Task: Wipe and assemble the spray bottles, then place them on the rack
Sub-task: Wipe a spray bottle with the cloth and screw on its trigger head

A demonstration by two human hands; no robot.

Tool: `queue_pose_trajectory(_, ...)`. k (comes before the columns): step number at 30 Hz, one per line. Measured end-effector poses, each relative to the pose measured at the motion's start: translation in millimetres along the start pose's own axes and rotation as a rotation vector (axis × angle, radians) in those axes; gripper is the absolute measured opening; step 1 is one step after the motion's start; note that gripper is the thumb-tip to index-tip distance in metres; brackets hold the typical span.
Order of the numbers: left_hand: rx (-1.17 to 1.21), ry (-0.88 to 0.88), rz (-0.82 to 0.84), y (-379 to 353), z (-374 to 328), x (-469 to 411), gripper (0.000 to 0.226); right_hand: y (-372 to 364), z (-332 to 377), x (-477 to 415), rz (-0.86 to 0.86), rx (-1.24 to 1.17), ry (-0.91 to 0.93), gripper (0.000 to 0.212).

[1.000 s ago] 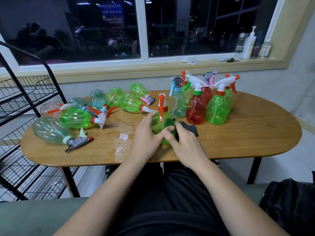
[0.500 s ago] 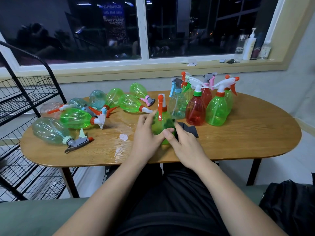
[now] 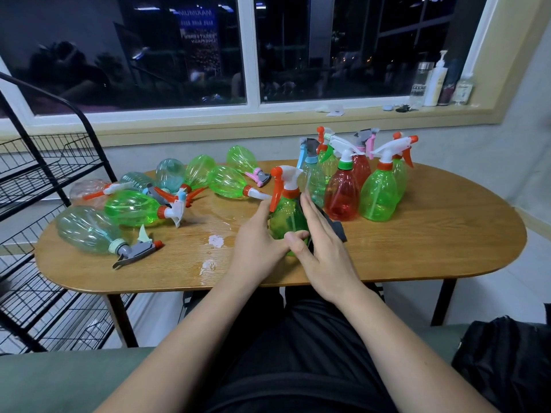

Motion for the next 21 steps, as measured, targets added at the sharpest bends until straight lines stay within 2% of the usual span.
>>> queue_pose_trajectory(4, 0.003, -0.016, 0.012, -0.6, -1.3, 0.5, 0.076, -1.0, -2.5, -1.0, 0.028, -0.014, -0.030, 0.077)
queue_pose_trajectory(7, -0.003, -0.053, -0.027, -0.6, -0.2, 0.2, 0.074, -1.7, -13.4, -3.8, 0.077, 0.051, -0.170, 0.083)
queue_pose_trajectory(10, -0.070, -0.017, -0.080, 3.4, 2.1, 1.3, 0.082, -5.7, -20.3, -5.9, 0.115, 0.172, -0.262, 0.096)
queue_pose_trajectory(16, -0.066, 0.030, -0.080, 3.5, 5.3, 0.2, 0.093, -9.5, -21.8, -6.1, 0.114, 0.163, -0.250, 0.100)
queue_pose_trajectory(18, -0.066, 0.064, -0.072, 3.2, 5.8, -1.6, 0.096, -8.5, -16.4, -4.8, 0.096, 0.098, -0.185, 0.095)
queue_pose_trajectory(21, -0.026, 0.008, -0.031, -0.5, 3.8, -1.7, 0.092, -3.1, -5.8, -2.8, 0.025, 0.031, -0.048, 0.084)
Point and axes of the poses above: each hand's wrist, its own x-axis away from the middle knuckle, its own y-axis out of the back of the hand, z = x × y, the point moved 5 cm from there along -x, towards the middle knuckle, and after that the axes turned 10 degrees about z, right-handed, at the moved point
